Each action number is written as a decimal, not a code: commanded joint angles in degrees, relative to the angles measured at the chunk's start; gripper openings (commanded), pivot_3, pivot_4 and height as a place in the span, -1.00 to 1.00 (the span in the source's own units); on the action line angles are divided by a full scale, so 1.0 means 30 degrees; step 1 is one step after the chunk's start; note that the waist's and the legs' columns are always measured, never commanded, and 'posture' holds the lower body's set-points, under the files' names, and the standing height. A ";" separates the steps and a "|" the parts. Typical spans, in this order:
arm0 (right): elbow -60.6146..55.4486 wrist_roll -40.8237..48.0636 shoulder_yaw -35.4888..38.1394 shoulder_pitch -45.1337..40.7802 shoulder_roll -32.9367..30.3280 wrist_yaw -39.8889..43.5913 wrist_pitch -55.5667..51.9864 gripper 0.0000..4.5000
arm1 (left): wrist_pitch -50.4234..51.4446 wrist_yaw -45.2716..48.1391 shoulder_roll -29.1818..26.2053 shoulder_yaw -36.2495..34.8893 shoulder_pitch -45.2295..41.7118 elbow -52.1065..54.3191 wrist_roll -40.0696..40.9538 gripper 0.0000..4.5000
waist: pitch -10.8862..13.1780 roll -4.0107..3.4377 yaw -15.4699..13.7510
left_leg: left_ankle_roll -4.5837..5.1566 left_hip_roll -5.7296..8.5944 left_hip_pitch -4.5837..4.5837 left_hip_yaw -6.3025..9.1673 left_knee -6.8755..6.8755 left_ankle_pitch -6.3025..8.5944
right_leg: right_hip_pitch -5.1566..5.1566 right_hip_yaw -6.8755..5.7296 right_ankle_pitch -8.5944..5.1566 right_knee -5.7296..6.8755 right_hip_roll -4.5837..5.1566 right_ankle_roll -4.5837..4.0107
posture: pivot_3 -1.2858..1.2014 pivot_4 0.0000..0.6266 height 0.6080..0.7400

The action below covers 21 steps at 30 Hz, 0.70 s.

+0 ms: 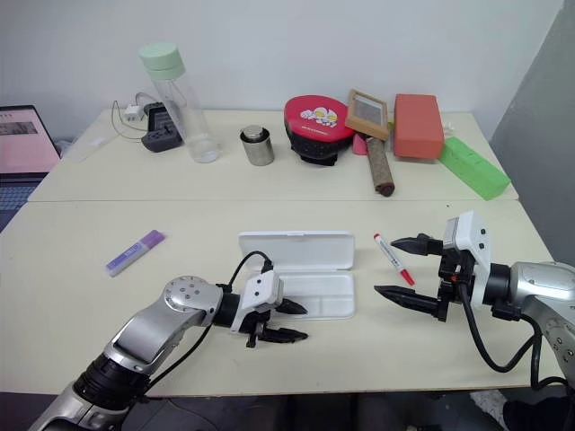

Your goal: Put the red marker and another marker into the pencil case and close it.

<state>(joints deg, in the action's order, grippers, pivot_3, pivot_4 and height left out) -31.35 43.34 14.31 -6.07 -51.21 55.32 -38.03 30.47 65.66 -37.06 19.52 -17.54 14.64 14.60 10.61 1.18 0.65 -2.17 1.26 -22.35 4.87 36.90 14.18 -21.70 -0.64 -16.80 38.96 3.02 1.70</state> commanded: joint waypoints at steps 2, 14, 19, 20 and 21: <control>-0.0382 0.0228 0.0283 -0.0115 -0.0200 0.0263 0.0307 1.00 | 0.2292 -0.0424 -0.0294 -0.2259 0.0458 0.3082 0.2846 0.58 | 0.0000 0.0000 0.0000 | 0.0001 0.0001 -0.0001 0.0007 0.0002 0.0001 | 0.0000 -0.0001 0.0000 0.0000 0.0001 0.0001 | 0.03 -0.52 1.00; 0.4841 -0.4884 -0.3673 -0.3278 0.1388 -0.5073 -0.1745 1.00 | 0.4435 -0.4823 0.1422 -0.7083 0.0229 0.5826 0.6890 0.99 | 0.0002 0.0004 0.0049 | 0.0000 0.0001 0.0007 0.0011 0.0014 0.0000 | 0.0001 0.0016 0.0001 0.0000 0.0002 -0.0001 | 0.03 -0.52 1.00; 0.5942 -0.6710 -0.5762 -0.3997 0.2789 -0.7233 -0.3492 1.00 | 0.3785 -0.6463 0.2169 -0.7128 -0.0671 0.6583 0.6801 0.99 | 0.0001 0.0004 0.0084 | -0.0005 0.0004 -0.0033 0.0010 0.0019 -0.0003 | -0.0014 0.0027 0.0003 0.0004 0.0006 -0.0005 | 0.03 -0.52 1.00; 0.6238 -0.6910 -0.5888 -0.4162 0.3191 -0.7707 -0.3940 1.00 | 0.3837 -0.6681 0.2255 -0.7084 -0.0773 0.6636 0.6959 0.99 | 0.0001 0.0003 0.0109 | -0.0007 0.0000 -0.0030 0.0009 0.0017 -0.0003 | -0.0015 0.0036 0.0004 0.0005 0.0003 -0.0005 | 0.03 -0.52 1.00; 0.6379 -0.7013 -0.6052 -0.4236 0.3500 -0.7855 -0.4112 1.00 | 0.3845 -0.6679 0.2249 -0.7002 -0.0823 0.6702 0.7165 0.99 | 0.0000 0.0000 0.0110 | -0.0009 0.0003 -0.0030 0.0007 0.0016 -0.0005 | -0.0016 0.0037 0.0004 0.0006 0.0003 -0.0006 | 0.03 -0.52 1.00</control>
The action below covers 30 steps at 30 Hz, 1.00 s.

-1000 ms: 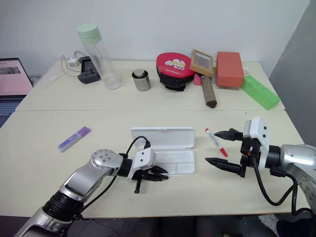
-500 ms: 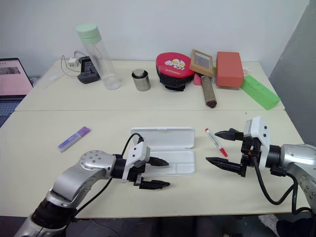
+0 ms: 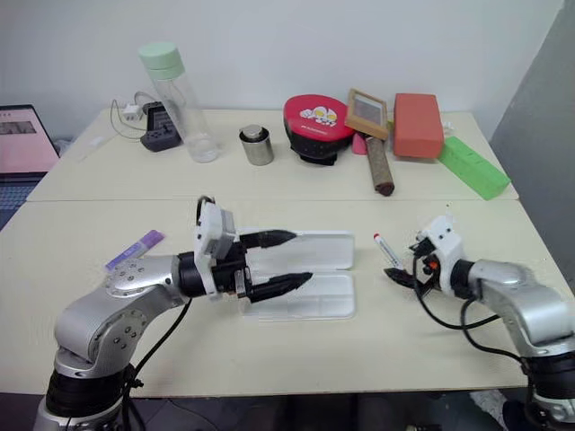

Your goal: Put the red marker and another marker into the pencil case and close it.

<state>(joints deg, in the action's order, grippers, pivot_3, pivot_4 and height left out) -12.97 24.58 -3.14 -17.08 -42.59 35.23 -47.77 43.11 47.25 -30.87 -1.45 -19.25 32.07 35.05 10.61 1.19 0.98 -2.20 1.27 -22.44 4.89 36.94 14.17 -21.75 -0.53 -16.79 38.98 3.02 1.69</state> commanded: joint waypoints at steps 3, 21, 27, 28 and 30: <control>0.0417 -0.1104 -0.0638 -0.0681 0.1137 -0.1359 -0.1316 1.00 | -0.0366 -0.0516 0.0014 0.0321 -0.0234 0.1028 0.0506 0.99 | -0.0001 -0.0002 0.0029 | 0.0000 0.0002 0.0006 0.0003 0.0005 0.0000 | 0.0000 -0.0004 0.0001 0.0002 -0.0001 0.0000 | 0.03 -0.52 1.00; 0.0231 -0.2210 -0.0269 -0.0552 0.1084 -0.1006 -0.0835 -0.59 | -0.1185 -0.0286 -0.0332 0.0860 -0.0659 0.0315 0.0363 1.00 | -0.0003 0.0001 0.0153 | 0.0006 0.0007 0.0037 -0.0033 0.0004 0.0003 | 0.0021 -0.0015 0.0010 0.0002 -0.0006 0.0017 | 0.03 -0.52 1.00; -0.0207 -0.2117 -0.0025 -0.0342 0.0524 -0.0273 -0.0514 -0.88 | -0.1238 -0.0222 -0.0497 0.0827 -0.0709 0.0211 0.0343 1.00 | -0.0002 0.0001 0.0161 | 0.0007 0.0009 0.0035 -0.0033 0.0004 0.0003 | 0.0020 -0.0015 0.0009 0.0000 -0.0006 0.0017 | 0.03 -0.52 1.00; -0.0550 -0.1876 0.0327 -0.0271 0.0120 0.0300 -0.0114 -0.88 | -0.1223 -0.0171 -0.0617 0.0721 -0.0606 0.0260 0.0393 1.00 | -0.0002 0.0000 0.0161 | 0.0007 0.0009 0.0035 -0.0035 0.0004 0.0003 | 0.0019 -0.0016 0.0009 0.0000 -0.0006 0.0018 | 0.03 -0.52 1.00; -0.1316 -0.1281 0.0948 -0.0007 -0.0828 0.1819 0.0678 -0.88 | -0.1153 0.0017 -0.1003 0.0462 -0.0356 0.0406 0.0500 1.00 | -0.0001 0.0000 0.0155 | 0.0007 0.0011 0.0028 -0.0035 0.0003 0.0004 | 0.0012 -0.0015 0.0009 0.0000 -0.0005 0.0018 | 0.03 -0.52 1.00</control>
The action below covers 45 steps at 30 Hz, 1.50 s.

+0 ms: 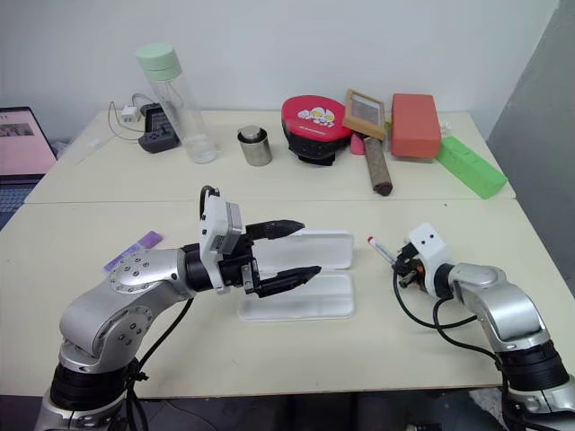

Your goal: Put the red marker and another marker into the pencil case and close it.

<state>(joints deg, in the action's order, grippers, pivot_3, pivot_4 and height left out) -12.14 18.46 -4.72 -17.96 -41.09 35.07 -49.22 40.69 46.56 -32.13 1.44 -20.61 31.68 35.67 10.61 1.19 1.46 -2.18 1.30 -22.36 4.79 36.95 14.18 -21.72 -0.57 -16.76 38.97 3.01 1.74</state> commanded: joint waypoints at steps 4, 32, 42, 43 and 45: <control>-0.3577 0.2377 0.2592 0.1801 -0.4379 0.6367 0.2333 -0.88 | -0.0269 0.0927 -0.2057 -0.1685 0.1020 0.0817 0.0617 1.00 | 0.0010 -0.0015 -0.0014 | 0.0005 0.0000 -0.0013 0.0006 -0.0011 0.0003 | -0.0014 0.0004 -0.0002 -0.0010 0.0002 0.0003 | 0.03 -0.52 1.00; 0.2173 -0.2932 -0.7701 -0.7202 0.2923 0.9723 0.7151 -0.88 | -0.0177 0.3652 -0.7611 -0.8747 0.7909 0.1778 0.2477 1.00 | 0.0058 0.0020 0.0043 | 0.0008 -0.0154 0.0044 0.0001 -0.0027 0.0022 | -0.0043 0.0040 0.0021 -0.0019 -0.0050 -0.0051 | 0.03 -0.52 1.00; 0.5011 -0.4455 -0.8236 -0.8093 0.4050 1.0697 0.9226 -0.88 | 0.0214 0.2871 -0.7703 -0.8526 0.7750 0.2182 0.2868 1.00 | 0.0059 0.0019 0.0071 | 0.0008 -0.0178 0.0044 -0.0014 -0.0029 0.0022 | -0.0062 0.0049 0.0030 -0.0005 -0.0076 -0.0066 | 0.03 -0.52 1.00; 0.5169 -0.4644 -0.8302 -0.8150 0.4096 1.0796 0.9406 -0.88 | 0.0231 0.2823 -0.7713 -0.8497 0.7709 0.2191 0.2893 1.00 | 0.0060 0.0018 0.0072 | 0.0008 -0.0182 0.0045 -0.0015 -0.0030 0.0022 | -0.0062 0.0047 0.0030 -0.0005 -0.0079 -0.0068 | 0.03 -0.52 1.00; 0.5288 -0.4700 -0.8229 -0.8230 0.4269 1.0875 0.9477 -0.88 | 0.0291 0.2757 -0.7713 -0.8454 0.7654 0.2243 0.2958 1.00 | 0.0060 0.0017 0.0090 | 0.0007 -0.0204 0.0044 -0.0026 -0.0029 0.0022 | -0.0074 0.0056 0.0039 -0.0004 -0.0116 -0.0082 | 0.03 -0.52 1.00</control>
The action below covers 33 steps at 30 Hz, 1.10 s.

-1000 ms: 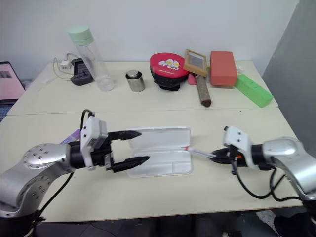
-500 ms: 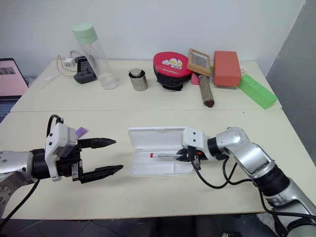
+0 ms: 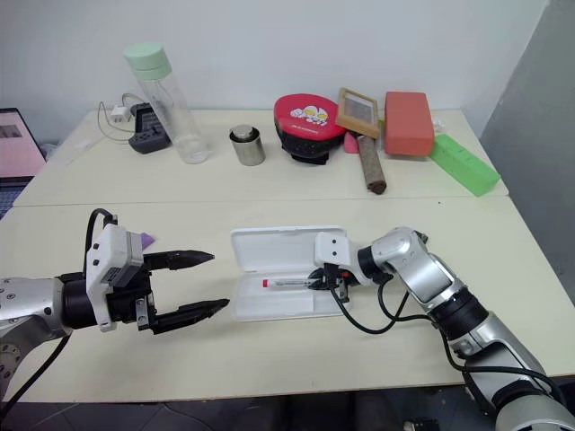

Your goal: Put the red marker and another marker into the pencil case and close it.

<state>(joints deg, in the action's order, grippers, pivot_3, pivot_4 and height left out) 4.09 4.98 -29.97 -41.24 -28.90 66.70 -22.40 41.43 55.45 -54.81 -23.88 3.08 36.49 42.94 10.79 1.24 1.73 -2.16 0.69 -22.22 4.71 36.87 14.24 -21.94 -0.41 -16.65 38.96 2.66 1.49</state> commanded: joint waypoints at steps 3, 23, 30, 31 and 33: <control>-0.0212 -0.0193 0.0390 -0.0500 0.0387 0.0357 0.0503 -0.57 | 0.0133 -0.0278 -0.0141 0.0031 -0.0289 0.0706 0.0616 1.00 | 0.0000 0.0000 -0.0006 | -0.0001 -0.0029 0.0000 0.0001 0.0000 0.0001 | -0.0004 0.0000 0.0005 0.0000 -0.0027 -0.0009 | 0.03 -0.52 1.00; -0.6604 0.5088 0.4532 0.1809 -0.1142 0.1041 -0.4211 0.99 | -0.0132 -0.1370 0.0681 0.0126 -0.0373 -0.0426 0.0342 1.00 | 0.0003 -0.0005 -0.0048 | -0.0011 -0.0095 -0.0017 -0.0003 -0.0001 0.0006 | -0.0028 0.0020 0.0030 -0.0003 -0.0138 -0.0056 | 0.03 -0.52 1.00; -0.9649 1.0349 0.9112 0.1850 -0.0793 -0.1145 -0.7292 0.99 | -0.1083 -0.4059 0.1278 -0.0695 -0.2019 -0.4942 -0.1846 1.00 | 0.0003 -0.0005 -0.0004 | -0.0011 -0.0126 -0.0024 0.0011 0.0003 0.0006 | -0.0034 0.0012 0.0033 -0.0001 -0.0139 -0.0061 | 0.03 -0.52 1.00; -0.9669 1.0240 0.9314 0.1603 -0.0713 -0.1730 -0.7235 0.99 | -0.2081 -0.4028 0.0947 -0.0575 -0.2109 -0.6760 -0.2993 1.00 | 0.0003 -0.0007 0.0024 | -0.0011 -0.0126 -0.0019 0.0007 0.0001 0.0006 | -0.0035 0.0016 0.0033 0.0000 -0.0141 -0.0062 | 0.03 -0.52 1.00; -0.9621 1.0127 0.9454 0.1232 -0.0585 -0.2586 -0.7178 0.99 | -0.3317 -0.3610 0.0552 -0.0438 -0.2385 -0.9413 -0.4180 1.00 | 0.0004 -0.0017 0.0057 | -0.0010 -0.0126 0.0012 -0.0016 -0.0019 0.0006 | -0.0047 0.0035 0.0040 0.0012 -0.0155 -0.0075 | 0.03 -0.52 1.00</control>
<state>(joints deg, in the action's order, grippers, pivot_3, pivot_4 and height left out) -23.11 34.55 -3.43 -35.81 -31.02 61.80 -44.08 35.54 44.14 -51.88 -24.15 -3.35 15.42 34.55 10.80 1.19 1.90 -2.18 0.32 -22.17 4.63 36.77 14.26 -22.11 -0.28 -16.52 39.00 2.15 1.24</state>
